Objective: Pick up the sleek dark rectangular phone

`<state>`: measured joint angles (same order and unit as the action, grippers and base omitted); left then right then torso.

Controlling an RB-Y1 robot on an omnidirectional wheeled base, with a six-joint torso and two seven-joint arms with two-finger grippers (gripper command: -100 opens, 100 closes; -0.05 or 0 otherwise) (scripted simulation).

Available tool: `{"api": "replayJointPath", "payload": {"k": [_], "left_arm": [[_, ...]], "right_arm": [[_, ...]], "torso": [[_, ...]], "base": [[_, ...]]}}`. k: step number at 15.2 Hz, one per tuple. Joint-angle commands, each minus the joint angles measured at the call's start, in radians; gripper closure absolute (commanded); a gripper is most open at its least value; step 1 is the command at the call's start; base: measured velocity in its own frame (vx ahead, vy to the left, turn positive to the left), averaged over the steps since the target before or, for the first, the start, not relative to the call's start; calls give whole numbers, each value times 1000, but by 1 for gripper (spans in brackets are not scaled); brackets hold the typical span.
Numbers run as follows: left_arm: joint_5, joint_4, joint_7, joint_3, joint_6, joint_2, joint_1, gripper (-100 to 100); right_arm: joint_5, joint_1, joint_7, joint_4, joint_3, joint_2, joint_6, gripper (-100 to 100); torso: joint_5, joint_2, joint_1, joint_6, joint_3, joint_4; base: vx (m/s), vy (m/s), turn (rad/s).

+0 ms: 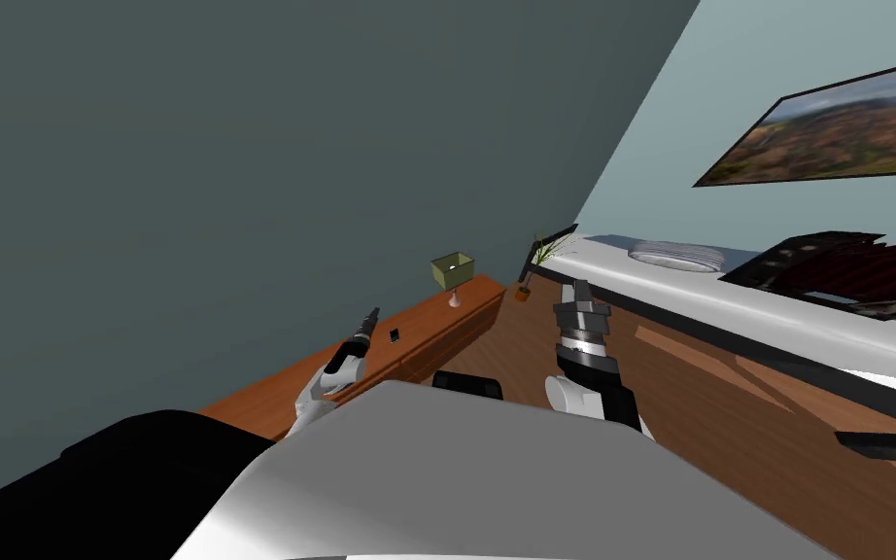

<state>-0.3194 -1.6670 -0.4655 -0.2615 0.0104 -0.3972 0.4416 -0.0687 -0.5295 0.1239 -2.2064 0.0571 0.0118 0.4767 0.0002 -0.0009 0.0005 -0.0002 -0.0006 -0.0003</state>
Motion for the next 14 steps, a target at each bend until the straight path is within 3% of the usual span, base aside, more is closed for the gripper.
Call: {"api": "replayJointPath", "payload": {"k": [1,3,4,5,6,8,9,11,12,14], "left_arm": [[-42,50,-38,-7,-31,-32,-7,-100],[-42,78,-38,-7,-31,-32,-7,-100],[-76,115,-72,-11,-61,-53,-12,-100],[-76,134,-72,-11,-61,-53,-12,-100],[-112,169,-106,-12,-92,-72,-17,-100],[-112,189,-106,-12,-92,-72,-17,-100],[-149,226,-139,-11,-123,-92,-21,-100],[-149,244,-139,-11,-123,-92,-21,-100],[-187,272,-172,-8,-153,-111,-26,-100],[-187,300,-172,-8,-153,-111,-26,-100]], "right_arm": [[0,0,0,0,0,0,0,0],[0,0,0,0,0,0,0,0],[0,0,0,0,0,0,0,0],[0,0,0,0,0,0,0,0],[0,0,0,0,0,0,0,0],[0,0,0,0,0,0,0,0],[0,0,0,0,0,0,0,0],[0,0,0,0,0,0,0,0],[0,0,0,0,0,0,0,0],[0,0,0,0,0,0,0,0]], "torso": [[0,0,0,0,0,0],[0,0,0,1,0,0],[0,0,0,0,0,0],[0,0,0,1,0,0],[0,0,0,1,0,0],[0,0,1,1,0,0],[0,0,1,0,0,0],[0,0,1,1,0,0],[0,0,0,0,0,0],[0,0,1,1,0,0]], "base": [[9,-2,-255],[9,5,-181],[11,1,-262],[11,6,-269],[12,9,-313],[11,12,-174],[8,8,-184],[8,12,-176],[8,11,-293],[10,18,-170]]}}
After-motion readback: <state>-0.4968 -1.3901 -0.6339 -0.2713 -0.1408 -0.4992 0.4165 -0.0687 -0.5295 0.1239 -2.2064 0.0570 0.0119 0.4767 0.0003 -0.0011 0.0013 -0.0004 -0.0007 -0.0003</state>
